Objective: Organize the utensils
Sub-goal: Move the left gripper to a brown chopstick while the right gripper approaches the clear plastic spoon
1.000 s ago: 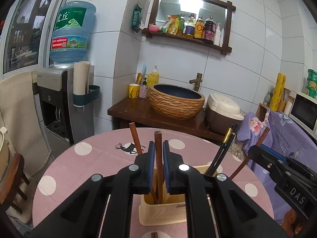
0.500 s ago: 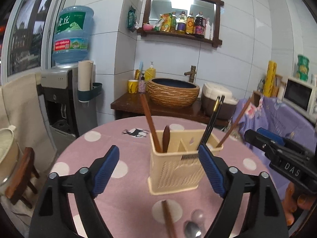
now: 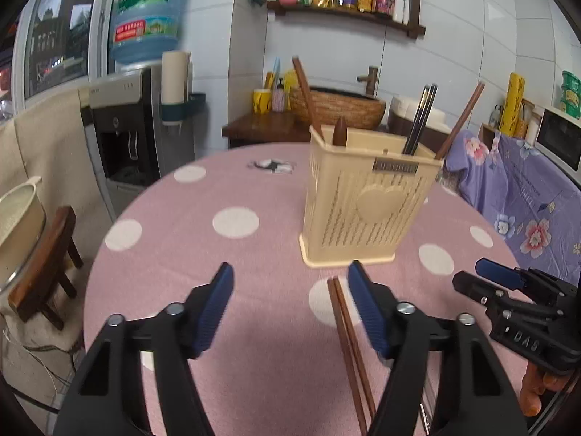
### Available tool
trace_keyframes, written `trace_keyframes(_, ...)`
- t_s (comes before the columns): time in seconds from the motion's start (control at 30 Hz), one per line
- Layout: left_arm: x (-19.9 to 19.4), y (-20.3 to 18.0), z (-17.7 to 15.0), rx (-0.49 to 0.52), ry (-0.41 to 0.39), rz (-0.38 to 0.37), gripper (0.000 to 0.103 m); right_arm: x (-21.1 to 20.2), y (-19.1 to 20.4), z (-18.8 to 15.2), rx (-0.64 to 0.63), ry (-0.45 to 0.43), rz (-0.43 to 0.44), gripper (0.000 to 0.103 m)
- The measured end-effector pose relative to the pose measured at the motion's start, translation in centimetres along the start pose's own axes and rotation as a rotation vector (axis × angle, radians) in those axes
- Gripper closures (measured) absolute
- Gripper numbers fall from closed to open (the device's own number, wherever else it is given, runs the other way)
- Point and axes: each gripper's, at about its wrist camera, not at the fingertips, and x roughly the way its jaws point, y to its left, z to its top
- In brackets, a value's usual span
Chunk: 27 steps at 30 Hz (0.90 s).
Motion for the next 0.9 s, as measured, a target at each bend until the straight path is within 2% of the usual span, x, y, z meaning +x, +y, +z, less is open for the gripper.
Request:
trace_keyframes(0.13,1.1,-0.1,-1.6,0.003,0.053,-0.011,0.058,1.6,0.6,-2.0,-0.013,0.057,-0.01,0.056)
trace_keyframes(0.27,1.8,-0.2,-3.2,0.0,0.102,-0.026,0.062,2.9,0.0,-3.8,0.018,0.126,-0.014,0.058)
trace_keyframes(0.5,2.4,-0.3,-5.4,-0.01,0.17,-0.054,0.063,3.3,0.8,-6.2,0.0,0.191,0.005,0.062)
trace_keyframes(0.63,2.1,-1.1,-6.2,0.008,0.188,-0.08,0.063,3.3,1.6,-6.8,-0.02,0.206,-0.013,0.066)
trace_keyframes(0.73,2.0,-2.0,-6.7,0.028,0.201,-0.098,0.063,3.2,1.8,-6.9,-0.029,0.202,-0.047,0.07)
trace_keyframes(0.9,2.3,-2.9,-7.4,0.053,0.221,-0.113,0.063,3.1,1.4,-7.1,-0.015,0.189,-0.094,0.083)
